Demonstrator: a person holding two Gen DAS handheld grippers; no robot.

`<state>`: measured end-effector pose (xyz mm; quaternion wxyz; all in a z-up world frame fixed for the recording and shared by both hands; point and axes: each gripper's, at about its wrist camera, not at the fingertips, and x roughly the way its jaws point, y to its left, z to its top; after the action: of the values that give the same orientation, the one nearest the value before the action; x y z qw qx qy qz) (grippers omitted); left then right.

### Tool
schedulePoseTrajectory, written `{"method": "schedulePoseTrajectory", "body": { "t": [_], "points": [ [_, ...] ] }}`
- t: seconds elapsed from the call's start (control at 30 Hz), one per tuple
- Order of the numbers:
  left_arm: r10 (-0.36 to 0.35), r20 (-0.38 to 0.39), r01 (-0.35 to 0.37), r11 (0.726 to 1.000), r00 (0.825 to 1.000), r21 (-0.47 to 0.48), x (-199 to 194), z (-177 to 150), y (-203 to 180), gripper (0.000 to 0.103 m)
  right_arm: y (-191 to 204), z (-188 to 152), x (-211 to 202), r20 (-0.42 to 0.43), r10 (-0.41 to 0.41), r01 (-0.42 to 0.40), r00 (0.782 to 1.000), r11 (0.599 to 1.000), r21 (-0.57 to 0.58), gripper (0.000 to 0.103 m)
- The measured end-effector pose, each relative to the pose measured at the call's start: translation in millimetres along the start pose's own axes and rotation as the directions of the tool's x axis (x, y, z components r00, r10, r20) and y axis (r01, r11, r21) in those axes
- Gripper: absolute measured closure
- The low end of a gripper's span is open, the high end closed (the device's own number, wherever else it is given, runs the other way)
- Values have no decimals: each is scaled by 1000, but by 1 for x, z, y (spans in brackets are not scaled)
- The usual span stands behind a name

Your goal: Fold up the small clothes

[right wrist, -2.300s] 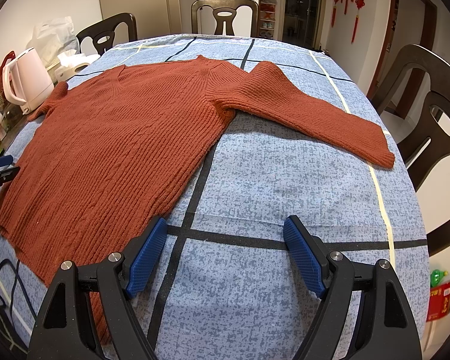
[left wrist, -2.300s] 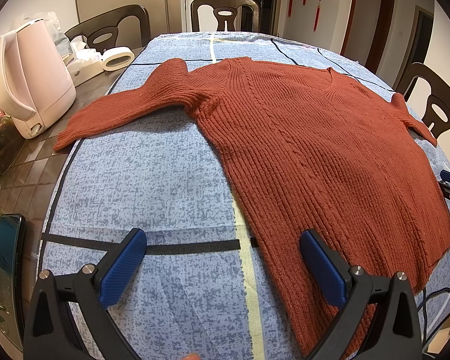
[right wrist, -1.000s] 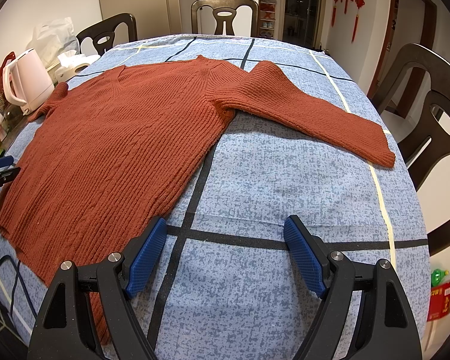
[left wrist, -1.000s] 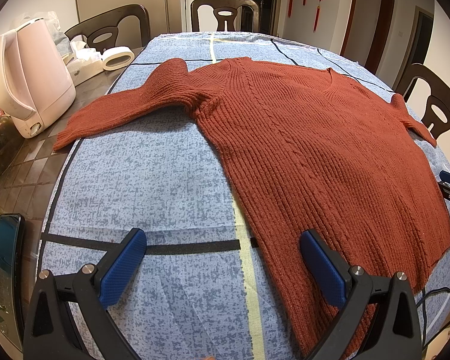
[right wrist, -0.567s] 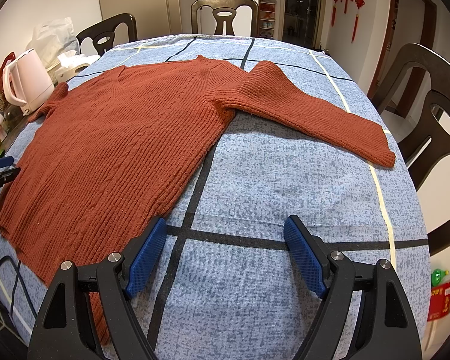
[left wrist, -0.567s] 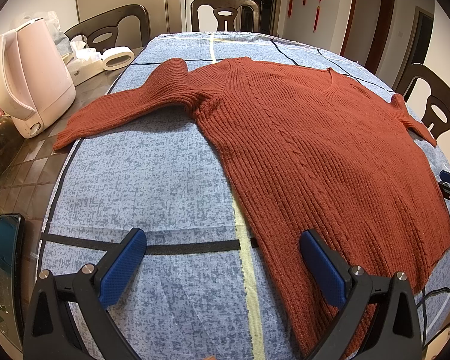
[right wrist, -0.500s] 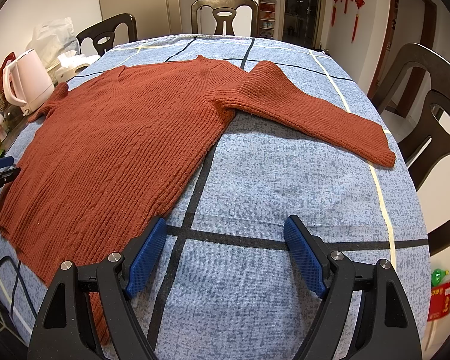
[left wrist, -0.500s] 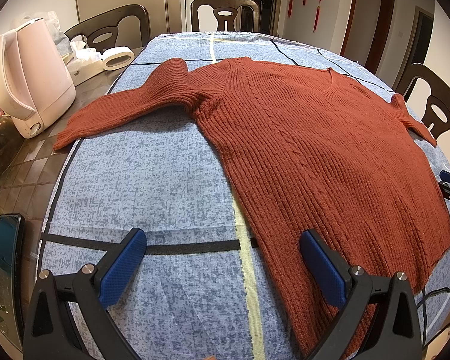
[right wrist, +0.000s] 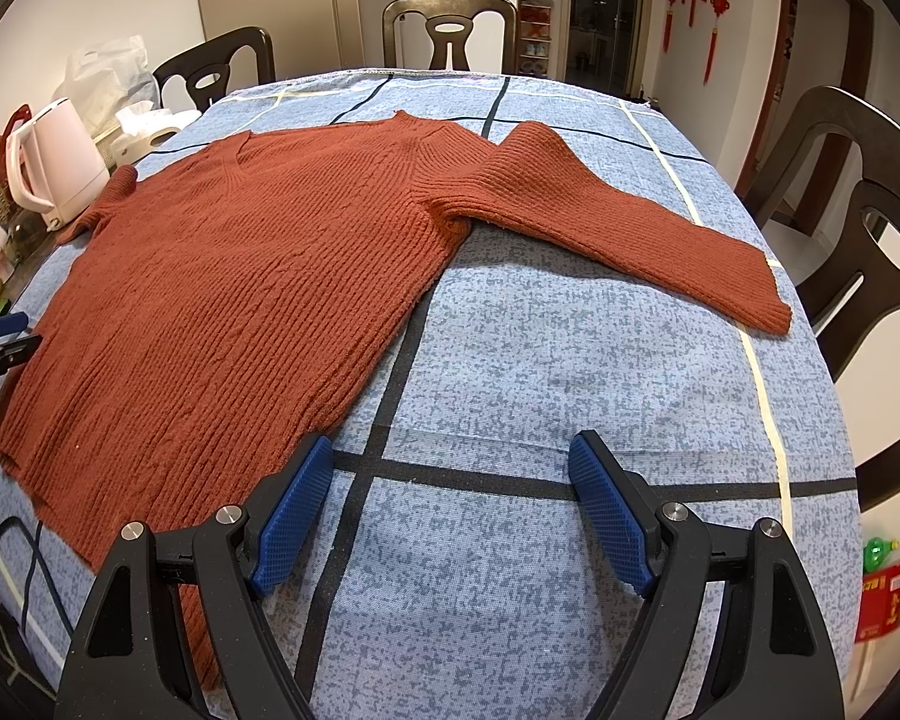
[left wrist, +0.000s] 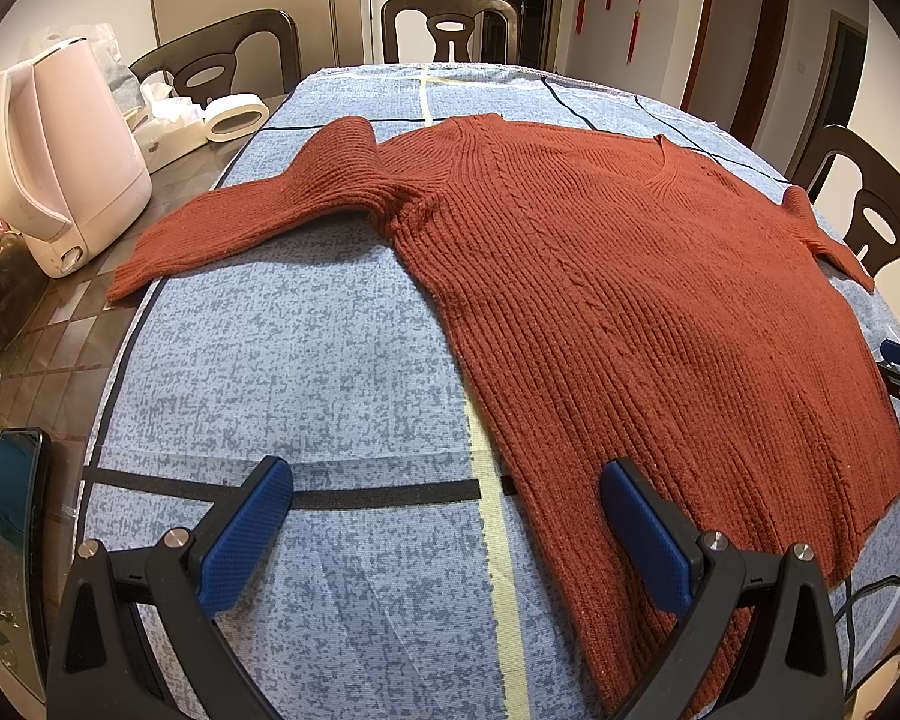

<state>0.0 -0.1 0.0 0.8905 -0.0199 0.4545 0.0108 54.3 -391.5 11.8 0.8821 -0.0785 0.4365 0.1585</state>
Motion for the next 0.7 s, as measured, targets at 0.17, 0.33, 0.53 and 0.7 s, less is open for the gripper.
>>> {"method": "schedulePoseTrajectory", "body": {
  "t": [0.17,0.33,0.53,0.7],
  "points": [
    [0,0,0,1000,1000,0,0,0,0,0,0,0,0,0,0,0,1000,1000,0,22],
    [0,0,0,1000,1000,0,0,0,0,0,0,0,0,0,-1,1,1000,1000,0,22],
    [0,0,0,1000,1000,0,0,0,0,0,1,0,-1,1,-1,1,1000,1000,0,22],
    [0,0,0,1000,1000,0,0,0,0,0,1,0,0,0,-3,3,1000,1000,-2,22]
  ]
}}
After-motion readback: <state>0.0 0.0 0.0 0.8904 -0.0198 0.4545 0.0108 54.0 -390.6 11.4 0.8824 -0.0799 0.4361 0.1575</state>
